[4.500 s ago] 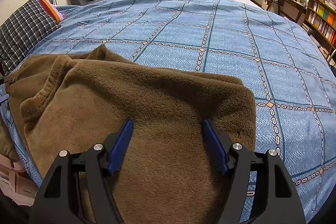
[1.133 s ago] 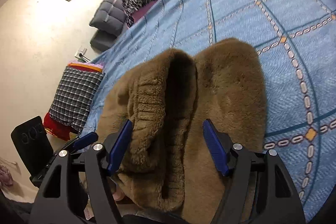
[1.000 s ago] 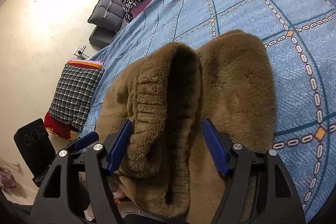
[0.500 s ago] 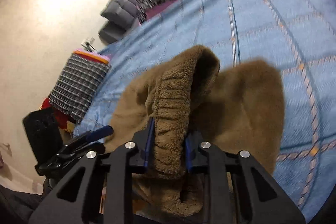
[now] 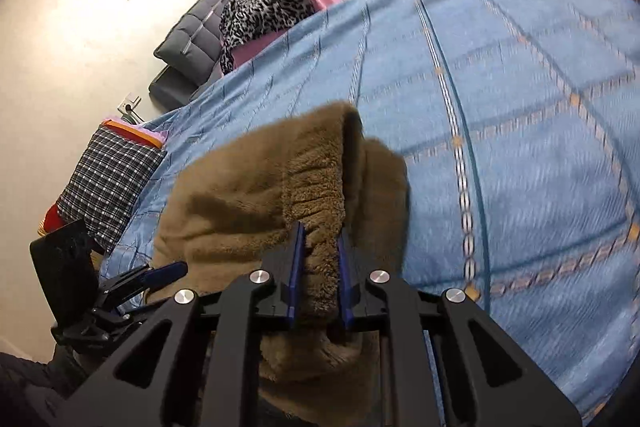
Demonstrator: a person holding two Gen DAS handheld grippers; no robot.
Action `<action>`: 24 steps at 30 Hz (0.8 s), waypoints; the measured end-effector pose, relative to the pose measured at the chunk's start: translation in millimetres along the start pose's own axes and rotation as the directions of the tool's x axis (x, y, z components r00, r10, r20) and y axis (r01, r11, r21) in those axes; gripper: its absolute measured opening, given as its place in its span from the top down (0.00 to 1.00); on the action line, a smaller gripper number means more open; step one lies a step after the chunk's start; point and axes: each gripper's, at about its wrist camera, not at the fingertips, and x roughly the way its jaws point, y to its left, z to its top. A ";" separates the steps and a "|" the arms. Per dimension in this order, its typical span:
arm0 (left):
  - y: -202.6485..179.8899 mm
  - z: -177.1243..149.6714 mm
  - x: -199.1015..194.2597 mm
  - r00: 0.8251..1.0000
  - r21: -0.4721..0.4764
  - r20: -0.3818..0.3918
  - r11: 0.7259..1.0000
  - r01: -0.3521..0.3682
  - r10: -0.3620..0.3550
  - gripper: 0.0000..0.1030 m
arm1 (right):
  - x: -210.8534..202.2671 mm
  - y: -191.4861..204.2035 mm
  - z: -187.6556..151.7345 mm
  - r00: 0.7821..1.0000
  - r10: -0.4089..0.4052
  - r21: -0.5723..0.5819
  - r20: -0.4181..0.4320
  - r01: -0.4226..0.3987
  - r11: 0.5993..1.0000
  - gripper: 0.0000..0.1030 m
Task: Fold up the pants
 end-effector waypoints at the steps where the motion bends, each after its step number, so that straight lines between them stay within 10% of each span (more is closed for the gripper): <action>1: -0.6 -0.8 0.0 1.000 0.004 -0.001 1.000 0.002 -0.002 0.29 | -0.9 0.1 0.4 1.000 0.008 0.008 0.003 -0.008 1.000 0.83; 10: 8.1 5.4 -4.9 0.999 -0.050 0.006 0.998 0.035 -0.035 0.28 | -30.1 19.7 -10.7 0.999 0.046 -0.084 -0.016 -0.047 0.995 0.57; 17: 5.9 25.6 -10.2 0.996 -0.074 0.070 0.995 0.064 -0.059 0.28 | -0.8 16.2 -40.4 0.976 -0.176 -0.184 -0.129 0.151 0.971 0.58; 24: -21.3 15.9 20.6 0.997 0.015 0.005 0.997 0.077 -0.077 0.27 | -11.3 11.8 -40.3 0.986 -0.123 -0.130 -0.112 0.109 0.986 0.58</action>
